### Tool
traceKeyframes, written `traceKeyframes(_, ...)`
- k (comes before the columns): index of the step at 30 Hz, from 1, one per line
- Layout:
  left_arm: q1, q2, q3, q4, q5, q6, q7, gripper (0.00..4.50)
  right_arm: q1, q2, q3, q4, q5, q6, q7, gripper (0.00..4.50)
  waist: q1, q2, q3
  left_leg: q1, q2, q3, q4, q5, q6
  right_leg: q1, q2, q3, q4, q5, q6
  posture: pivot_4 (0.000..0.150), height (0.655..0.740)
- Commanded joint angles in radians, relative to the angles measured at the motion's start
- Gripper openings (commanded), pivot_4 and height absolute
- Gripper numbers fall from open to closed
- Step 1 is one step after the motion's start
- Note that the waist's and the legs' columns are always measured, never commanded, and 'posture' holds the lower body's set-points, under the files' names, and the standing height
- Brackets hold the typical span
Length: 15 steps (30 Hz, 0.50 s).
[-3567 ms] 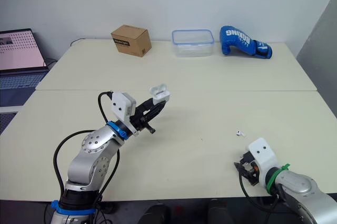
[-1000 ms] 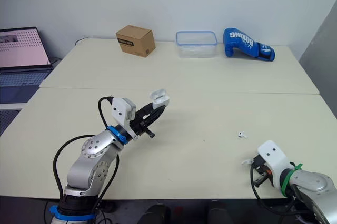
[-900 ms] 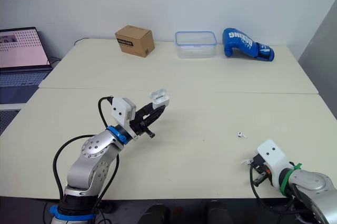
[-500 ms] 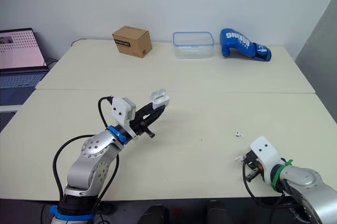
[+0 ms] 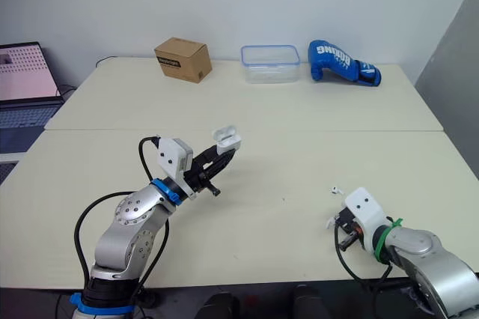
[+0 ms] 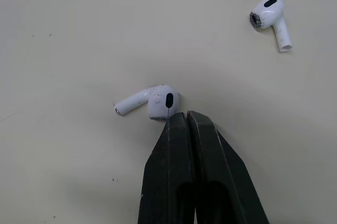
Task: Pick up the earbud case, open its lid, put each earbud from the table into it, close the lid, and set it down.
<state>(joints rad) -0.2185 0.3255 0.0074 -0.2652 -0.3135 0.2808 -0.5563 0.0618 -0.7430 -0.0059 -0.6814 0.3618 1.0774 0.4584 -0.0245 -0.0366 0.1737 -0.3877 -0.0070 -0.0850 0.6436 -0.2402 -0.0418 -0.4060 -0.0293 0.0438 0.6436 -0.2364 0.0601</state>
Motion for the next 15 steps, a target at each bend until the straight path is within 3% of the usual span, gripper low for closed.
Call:
traceKeyframes(1, -0.001, 0.003, 0.004, -0.046, -0.01, -0.008, 0.004, 0.74, -0.004, 0.014, 0.043, 0.0, 0.013, 0.005, 0.015, 0.06, -0.001, 0.0, 0.0, 0.0, 0.0, 0.0, 0.0, 0.0, 0.0, 0.0, 0.0, 0.0, 0.0, 0.0, 0.0, 0.15, 0.74)
traceKeyframes(15, -0.001, 0.0, 0.001, -0.047, -0.011, -0.005, 0.005, 0.74, -0.085, 0.048, 0.126, 0.051, -0.002, -0.049, 0.025, 0.06, -0.004, 0.0, 0.0, 0.001, 0.001, 0.0, -0.001, -0.001, 0.0, 0.0, 0.001, 0.0, 0.0, 0.0, 0.0, 0.15, 0.74)
